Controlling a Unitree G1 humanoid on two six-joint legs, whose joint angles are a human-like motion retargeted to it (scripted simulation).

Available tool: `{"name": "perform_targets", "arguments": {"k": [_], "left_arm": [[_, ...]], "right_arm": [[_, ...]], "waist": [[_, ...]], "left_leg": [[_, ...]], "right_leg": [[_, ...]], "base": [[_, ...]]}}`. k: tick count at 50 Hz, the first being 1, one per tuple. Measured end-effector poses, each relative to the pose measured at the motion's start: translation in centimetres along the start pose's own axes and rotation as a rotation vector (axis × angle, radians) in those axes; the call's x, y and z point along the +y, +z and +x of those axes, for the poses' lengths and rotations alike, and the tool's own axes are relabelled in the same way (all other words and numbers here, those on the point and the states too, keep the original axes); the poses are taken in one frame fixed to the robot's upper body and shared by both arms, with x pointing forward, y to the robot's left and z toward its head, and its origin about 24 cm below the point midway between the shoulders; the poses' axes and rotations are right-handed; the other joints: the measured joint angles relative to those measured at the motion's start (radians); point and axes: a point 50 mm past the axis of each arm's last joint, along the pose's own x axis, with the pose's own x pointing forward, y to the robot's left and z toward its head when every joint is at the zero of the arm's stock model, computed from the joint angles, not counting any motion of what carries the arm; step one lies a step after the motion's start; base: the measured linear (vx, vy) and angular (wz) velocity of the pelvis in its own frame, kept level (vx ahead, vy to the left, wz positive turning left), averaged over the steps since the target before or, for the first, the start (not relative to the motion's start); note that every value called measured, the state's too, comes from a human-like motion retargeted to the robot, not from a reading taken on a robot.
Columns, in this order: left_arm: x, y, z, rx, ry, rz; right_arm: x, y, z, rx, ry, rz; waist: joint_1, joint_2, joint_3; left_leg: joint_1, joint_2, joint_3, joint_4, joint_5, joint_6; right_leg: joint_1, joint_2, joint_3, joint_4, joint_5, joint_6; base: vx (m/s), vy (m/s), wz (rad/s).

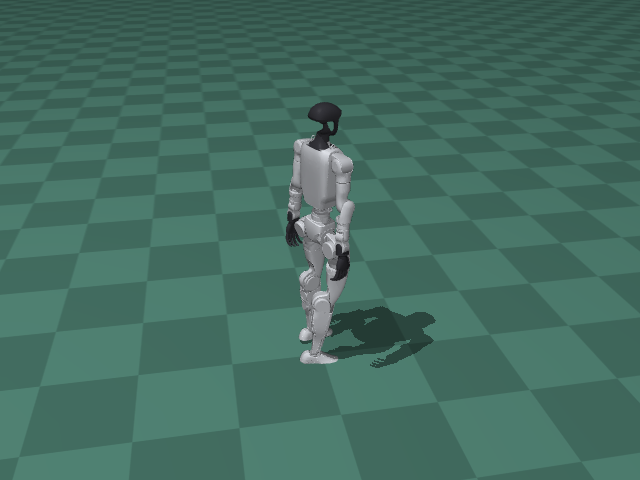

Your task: Upper body actions

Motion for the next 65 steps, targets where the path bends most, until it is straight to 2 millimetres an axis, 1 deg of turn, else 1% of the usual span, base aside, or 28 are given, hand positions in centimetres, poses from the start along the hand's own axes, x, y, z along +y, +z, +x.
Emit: {"name": "perform_targets", "arguments": {"k": [9, 18, 25, 32, 36, 42, 46, 51, 53, 57, 62, 65], "left_arm": [[0.0, -1.1, -0.1, 0.036, -0.004, -0.012], [0.2, -1.4, -0.1, 0.048, 0.002, -0.021], [-0.2, -1.5, -0.1, 0.059, -0.009, -0.030], [-0.6, -1.4, -0.1, 0.066, -0.015, -0.036], [-0.8, -1.5, 0.0, 0.071, -0.018, -0.048], [-1.3, -2.3, -0.1, 0.093, -0.028, -0.082], [-2.0, -3.3, -0.2, 0.125, -0.043, -0.114], [-2.3, -4.0, -0.3, 0.152, -0.056, -0.123], [-2.1, -3.9, -0.3, 0.151, -0.051, -0.116], [-1.5, -3.3, -0.2, 0.130, -0.035, -0.114], [-0.5, -2.6, -0.2, 0.099, -0.012, -0.130], [0.1, -2.4, -0.2, 0.087, 0.002, -0.144]], "right_arm": [[-0.5, 0.1, 0.0, -0.009, -0.016, -0.003], [-0.4, -0.1, 0.0, -0.004, -0.017, 0.009], [-0.5, 0.0, 0.0, -0.011, -0.027, 0.019], [-0.7, 0.2, 0.0, -0.020, -0.042, 0.049], [-0.6, 0.5, 0.0, -0.032, -0.047, 0.062], [-0.6, 2.0, 0.0, -0.070, -0.046, 0.033], [-0.4, 3.2, 0.0, -0.108, -0.038, -0.002], [0.1, 4.0, 0.0, -0.135, -0.017, -0.042], [0.3, 4.0, 0.0, -0.134, -0.011, -0.052], [0.6, 3.5, 0.1, -0.117, -0.004, -0.069], [0.6, 2.4, 0.1, -0.084, -0.005, -0.052], [0.6, 2.2, 0.1, -0.083, -0.004, -0.037]], "waist": [[0.063, 0.006, 0.006], [0.147, -0.011, 0.001], [0.254, -0.029, -0.002], [0.338, -0.036, 0.011], [0.387, -0.043, 0.016], [0.449, -0.048, 0.013], [0.473, -0.045, 0.010], [0.476, -0.044, 0.013], [0.471, -0.046, 0.014], [0.445, -0.044, 0.015], [0.395, -0.041, 0.012], [0.360, -0.039, 0.018]], "left_leg": [[-0.038, -0.041, -0.085, 0.004, 0.039, -0.028], [-0.097, -0.097, -0.183, -0.003, 0.096, -0.076], [-0.149, -0.128, -0.224, -0.014, 0.129, -0.135], [-0.184, -0.160, -0.277, -0.022, 0.146, -0.199], [-0.206, -0.182, -0.305, -0.027, 0.150, -0.231], [-0.252, -0.184, -0.318, -0.037, 0.157, -0.268], [-0.271, -0.180, -0.313, -0.038, 0.156, -0.270], [-0.277, -0.174, -0.314, -0.039, 0.153, -0.270], [-0.277, -0.171, -0.319, -0.040, 0.152, -0.270], [-0.261, -0.166, -0.326, -0.042, 0.147, -0.247], [-0.222, -0.151, -0.299, -0.040, 0.125, -0.207], [-0.189, -0.136, -0.275, -0.033, 0.108, -0.175]], "right_leg": [[0.045, -0.013, -0.104, 0.000, -0.037, 0.033], [0.083, -0.016, -0.257, 0.005, -0.078, 0.084], [0.091, -0.012, -0.377, 0.018, -0.099, 0.132], [0.111, 0.000, -0.496, 0.043, -0.110, 0.181], [0.111, 0.002, -0.557, 0.055, -0.114, 0.203], [0.076, 0.019, -0.597, 0.068, -0.113, 0.206], [0.056, 0.023, -0.597, 0.077, -0.111, 0.206], [0.047, 0.023, -0.591, 0.083, -0.110, 0.206], [0.046, 0.024, -0.590, 0.083, -0.112, 0.206], [0.050, 0.024, -0.581, 0.083, -0.112, 0.206], [0.065, 0.013, -0.536, 0.081, -0.105, 0.206], [0.079, 0.003, -0.489, 0.080, -0.099, 0.197]], "base": [[0.00, 0.21, 0.83], [-0.06, 0.14, 1.25], [-0.13, 0.10, 1.23], [-0.13, 0.07, 1.30], [-0.15, 0.04, 1.17], [-0.14, 0.00, 0.65], [-0.05, 0.01, 0.15], [0.00, 0.00, 0.00], [0.04, -0.05, -0.10], [0.07, -0.07, -0.23], [0.13, -0.06, -0.56], [0.18, -0.11, -1.04]]}}
